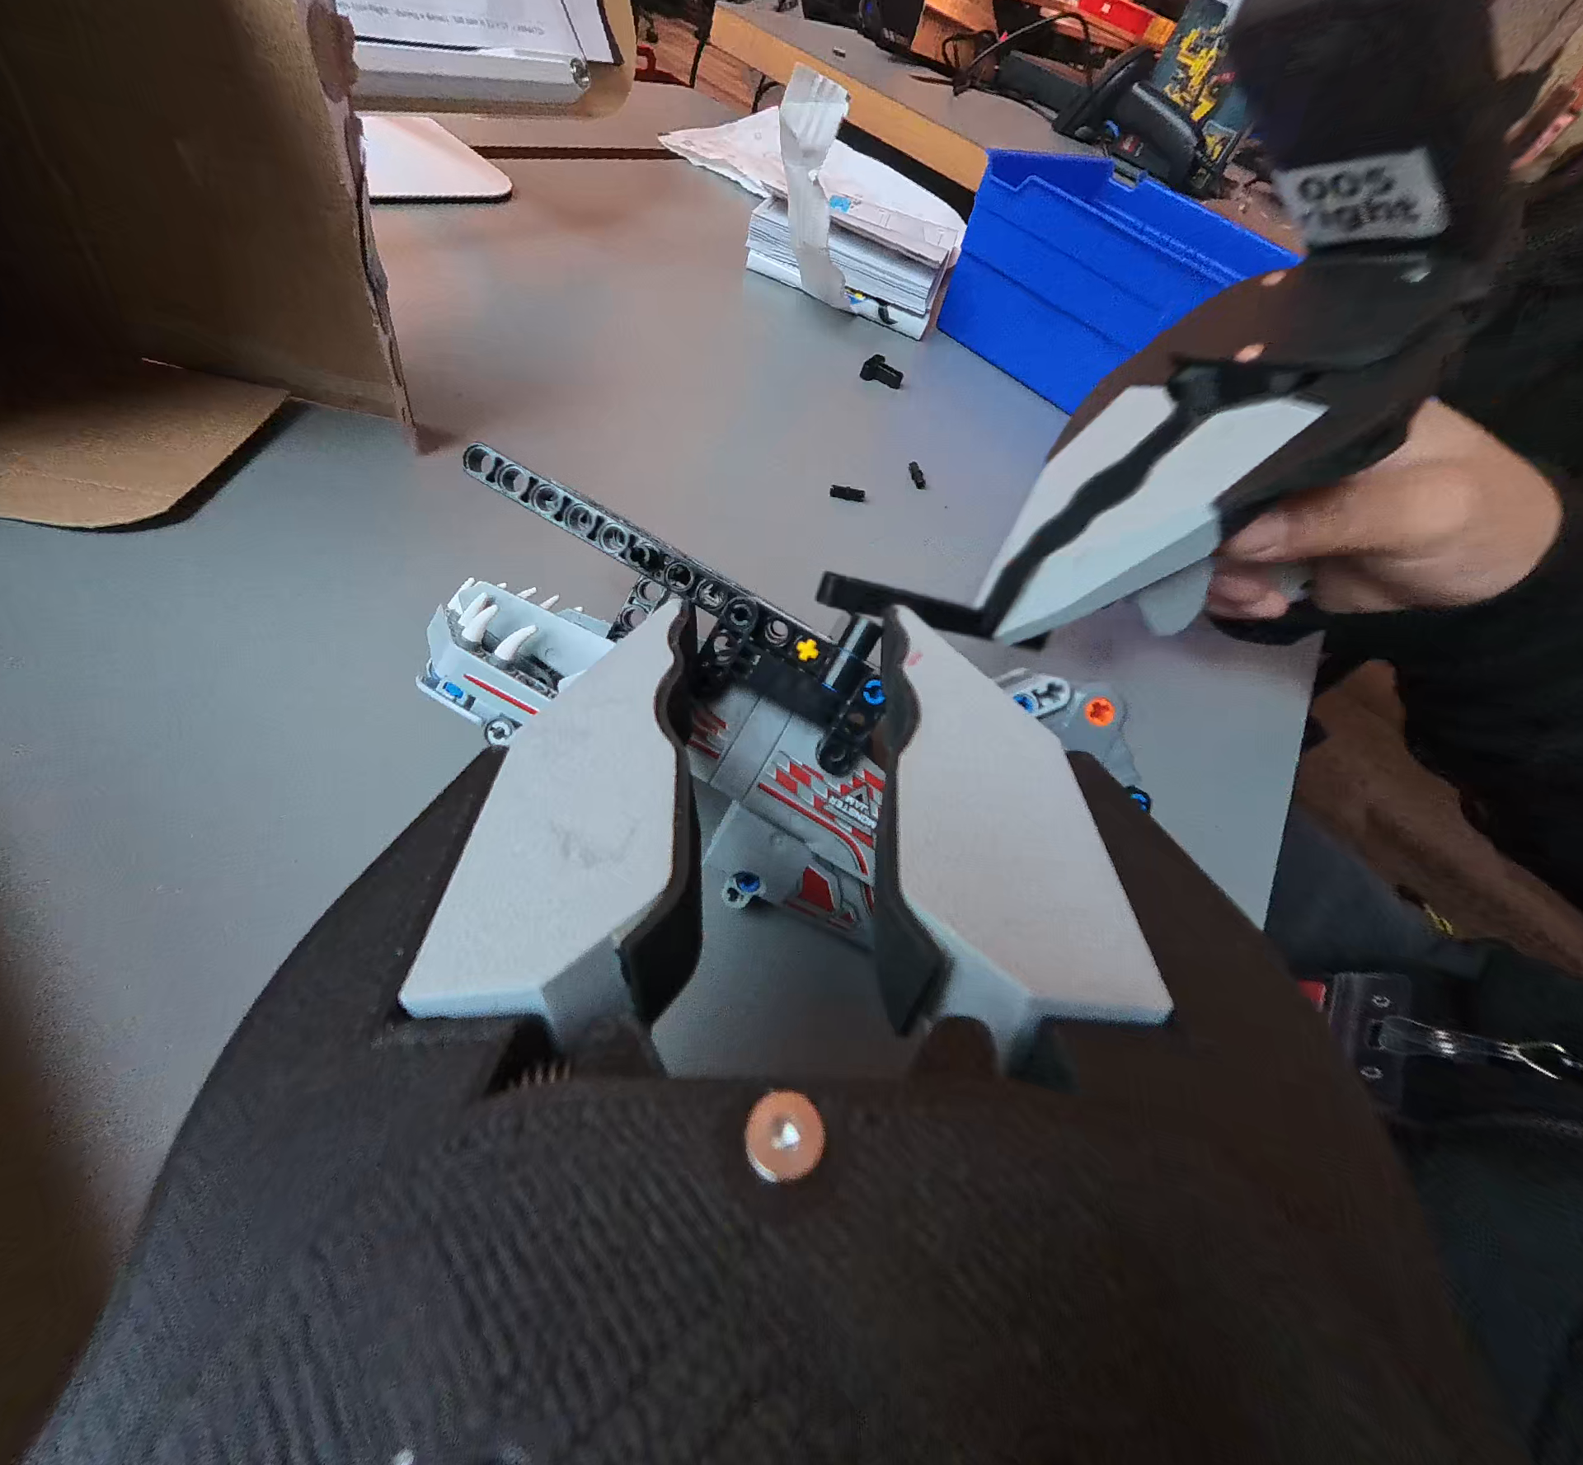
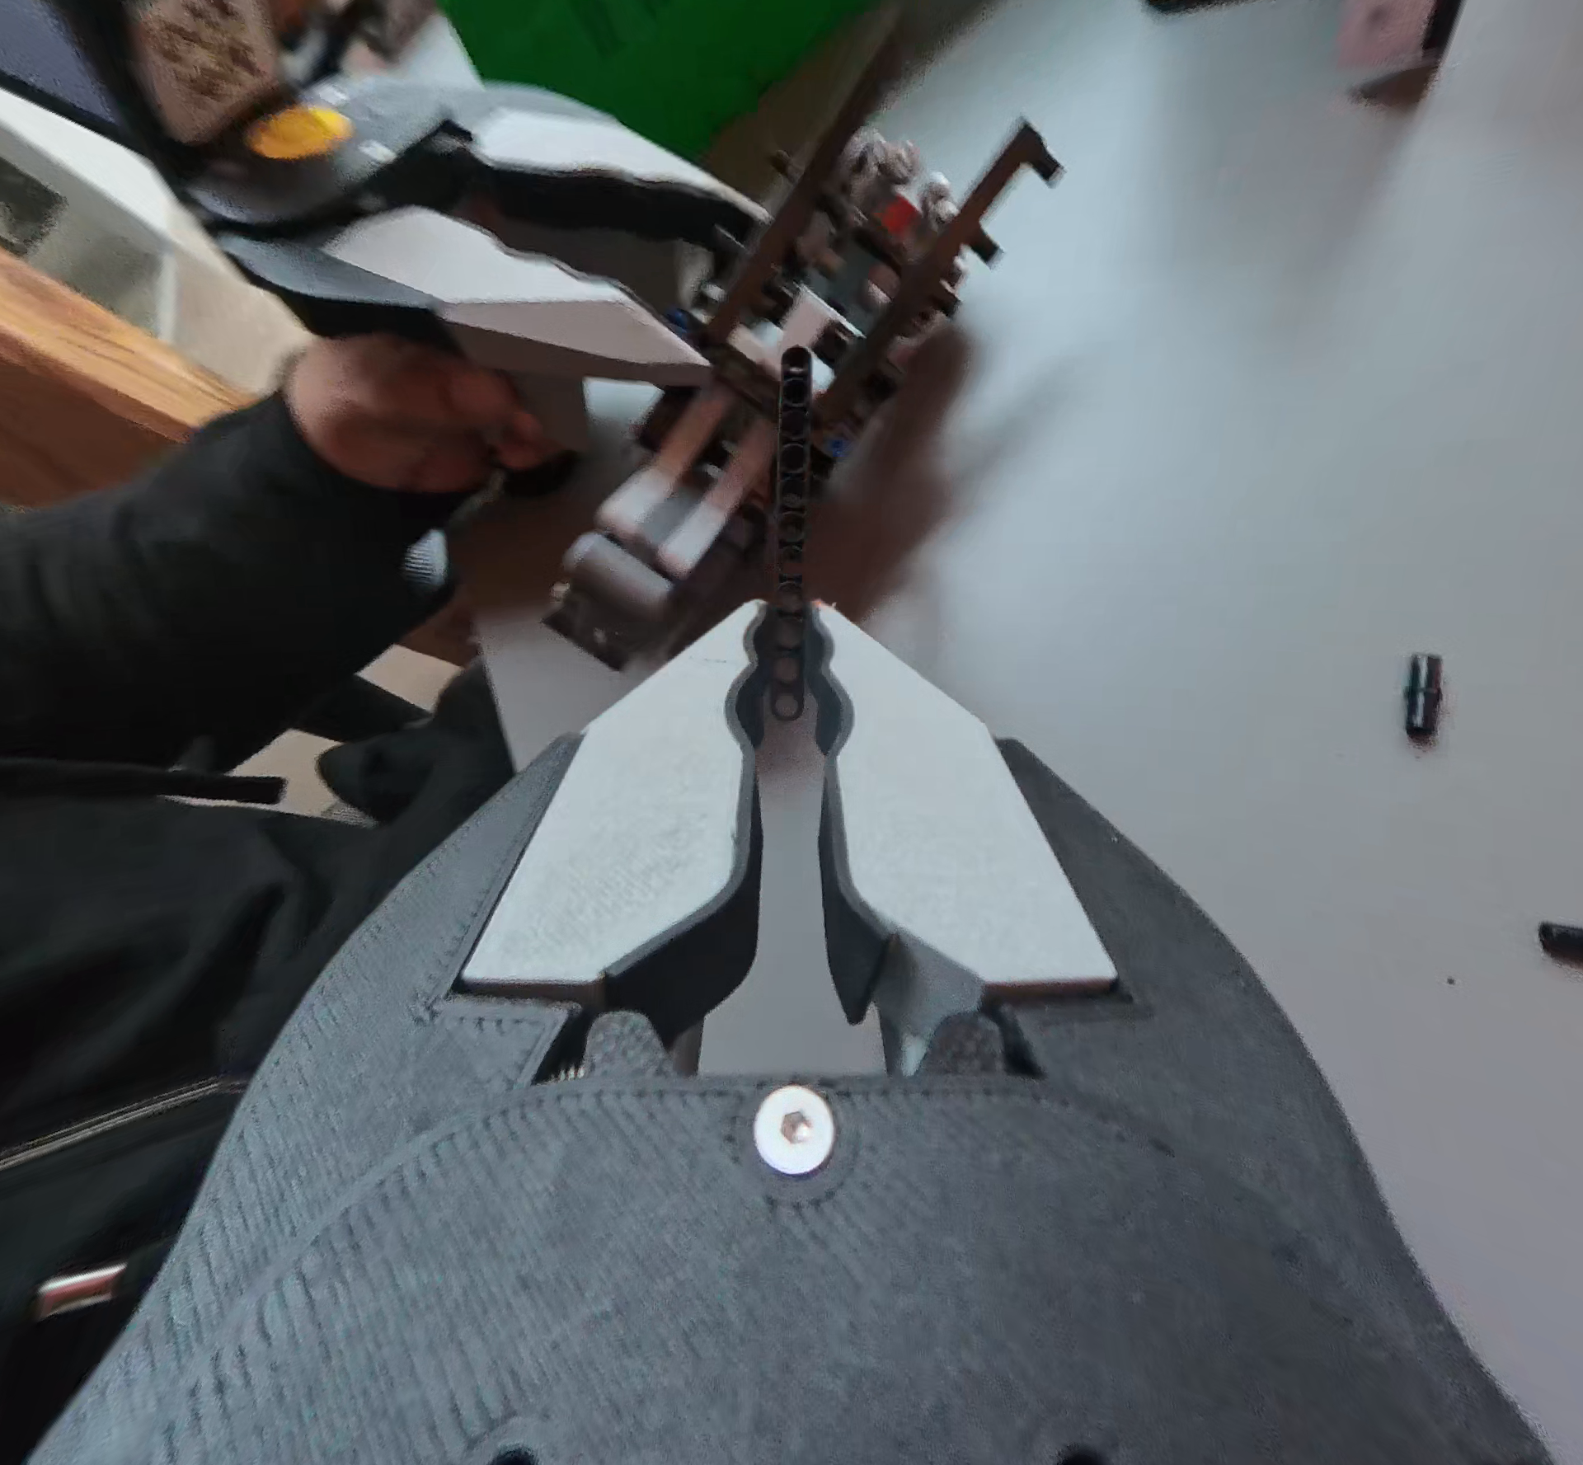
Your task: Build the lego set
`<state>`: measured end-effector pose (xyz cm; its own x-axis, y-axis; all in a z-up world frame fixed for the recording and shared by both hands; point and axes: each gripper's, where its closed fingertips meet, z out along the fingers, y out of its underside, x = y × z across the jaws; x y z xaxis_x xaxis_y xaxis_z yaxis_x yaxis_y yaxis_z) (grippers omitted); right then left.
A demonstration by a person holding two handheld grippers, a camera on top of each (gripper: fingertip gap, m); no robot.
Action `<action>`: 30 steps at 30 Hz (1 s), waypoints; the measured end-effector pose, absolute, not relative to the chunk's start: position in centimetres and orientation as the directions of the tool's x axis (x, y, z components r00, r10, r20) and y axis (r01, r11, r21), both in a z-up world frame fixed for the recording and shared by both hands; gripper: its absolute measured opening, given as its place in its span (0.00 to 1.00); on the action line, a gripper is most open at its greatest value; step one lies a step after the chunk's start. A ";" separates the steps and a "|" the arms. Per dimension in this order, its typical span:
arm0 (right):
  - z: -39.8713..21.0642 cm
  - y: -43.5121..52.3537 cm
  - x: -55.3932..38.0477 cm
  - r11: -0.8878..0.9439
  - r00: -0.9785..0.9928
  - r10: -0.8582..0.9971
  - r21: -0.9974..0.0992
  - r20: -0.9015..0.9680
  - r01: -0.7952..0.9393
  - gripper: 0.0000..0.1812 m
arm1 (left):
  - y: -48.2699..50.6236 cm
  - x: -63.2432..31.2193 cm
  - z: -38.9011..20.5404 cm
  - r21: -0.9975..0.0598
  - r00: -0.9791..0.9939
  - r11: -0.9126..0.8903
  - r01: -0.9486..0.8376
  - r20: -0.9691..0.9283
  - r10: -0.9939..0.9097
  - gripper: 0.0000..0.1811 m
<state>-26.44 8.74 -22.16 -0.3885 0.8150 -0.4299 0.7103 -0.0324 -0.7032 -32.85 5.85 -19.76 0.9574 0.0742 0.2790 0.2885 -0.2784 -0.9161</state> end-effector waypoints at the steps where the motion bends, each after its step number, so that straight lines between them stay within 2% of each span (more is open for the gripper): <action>1: -23.3 9.3 -26.4 -0.007 -0.368 0.840 -0.687 -0.398 0.727 0.02 | 5.8 -32.8 -19.7 -0.913 0.954 -0.277 0.300 0.295 0.063 0.23; 3: -25.2 11.4 -26.2 0.052 -0.318 0.901 -0.654 -0.296 0.755 0.02 | 5.5 -32.9 -19.6 -0.900 0.937 -0.272 0.341 0.348 0.023 0.22; 7: -26.3 12.4 -25.7 0.102 -0.318 0.917 -0.630 -0.239 0.770 0.02 | 5.2 -32.7 -19.0 -0.873 0.892 -0.243 0.423 0.448 -0.057 0.22; 15: -26.4 13.4 -26.2 0.168 -0.334 0.933 -0.658 -0.135 0.734 0.02 | 5.5 -30.9 -17.3 -0.910 0.895 -0.177 0.376 0.406 -0.187 0.22; 17: -25.9 14.5 -26.4 0.161 -0.293 0.952 -0.673 -0.087 0.722 0.13 | 5.7 -31.5 -17.5 -0.906 0.902 -0.172 0.386 0.410 -0.136 0.22; 19: -24.2 14.6 -26.7 0.157 -0.289 0.955 -0.722 -0.062 0.673 0.16 | 5.8 -31.7 -17.5 -0.906 0.904 -0.155 0.395 0.413 -0.113 0.22; 24: -20.8 9.7 -27.4 0.127 -0.491 0.851 -0.837 -0.184 0.533 0.20 | 6.6 -30.7 -17.5 -0.866 0.857 -0.157 0.475 0.495 -0.143 0.22; 26: -20.3 8.3 -27.5 0.039 -0.537 0.783 -0.836 -0.315 0.548 0.14 | 6.8 -30.4 -17.5 -0.864 0.854 -0.163 0.477 0.499 -0.148 0.22; 27: -20.1 8.0 -27.6 0.000 -0.554 0.747 -0.834 -0.367 0.552 0.07 | 6.8 -30.5 -17.5 -0.864 0.856 -0.158 0.477 0.498 -0.139 0.22; 30: -19.6 7.8 -27.7 -0.134 -0.589 0.612 -0.803 -0.527 0.580 0.04 | 6.6 -30.7 -17.4 -0.852 0.840 -0.147 0.503 0.522 -0.149 0.22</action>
